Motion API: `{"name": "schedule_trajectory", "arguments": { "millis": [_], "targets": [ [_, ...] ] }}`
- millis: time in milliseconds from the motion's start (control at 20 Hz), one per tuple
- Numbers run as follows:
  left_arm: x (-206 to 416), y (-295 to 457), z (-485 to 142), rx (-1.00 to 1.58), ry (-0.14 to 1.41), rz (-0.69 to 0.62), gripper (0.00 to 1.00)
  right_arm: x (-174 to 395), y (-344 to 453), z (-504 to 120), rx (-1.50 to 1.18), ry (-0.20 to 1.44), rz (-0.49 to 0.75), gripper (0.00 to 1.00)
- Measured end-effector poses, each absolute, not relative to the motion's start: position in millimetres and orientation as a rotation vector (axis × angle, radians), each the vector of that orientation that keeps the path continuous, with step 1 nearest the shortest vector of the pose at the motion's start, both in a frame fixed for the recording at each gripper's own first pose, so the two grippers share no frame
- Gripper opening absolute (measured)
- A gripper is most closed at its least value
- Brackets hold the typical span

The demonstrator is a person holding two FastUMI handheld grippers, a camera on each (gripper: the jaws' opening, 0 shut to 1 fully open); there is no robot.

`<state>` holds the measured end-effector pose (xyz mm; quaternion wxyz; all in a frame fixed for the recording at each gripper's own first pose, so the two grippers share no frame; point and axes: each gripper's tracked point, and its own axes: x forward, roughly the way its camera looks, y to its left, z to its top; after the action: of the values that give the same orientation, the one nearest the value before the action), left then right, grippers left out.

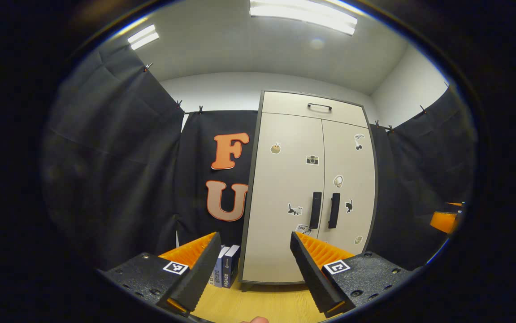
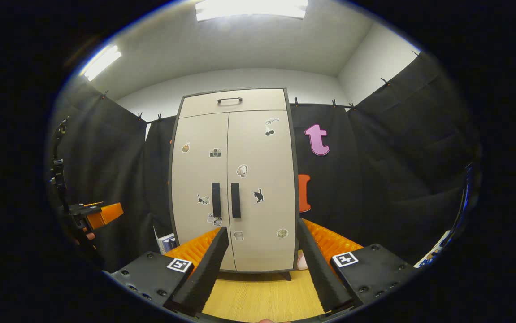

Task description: Open the right door of the double-door shoe cabinet with the right hand, and open the left door with the left hand.

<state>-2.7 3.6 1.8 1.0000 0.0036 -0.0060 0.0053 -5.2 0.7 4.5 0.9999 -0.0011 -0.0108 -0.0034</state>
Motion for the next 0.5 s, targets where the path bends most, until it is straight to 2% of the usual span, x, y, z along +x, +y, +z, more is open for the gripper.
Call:
{"name": "schedule_trajectory", "arguments": {
  "millis": [500],
  "targets": [
    [2.3, 7.1, -5.6, 0.002, -0.011, 0.023, 0.94, -3.5, 1.6, -0.5, 0.005, -0.018, -0.003, 0.98]
  ]
}}
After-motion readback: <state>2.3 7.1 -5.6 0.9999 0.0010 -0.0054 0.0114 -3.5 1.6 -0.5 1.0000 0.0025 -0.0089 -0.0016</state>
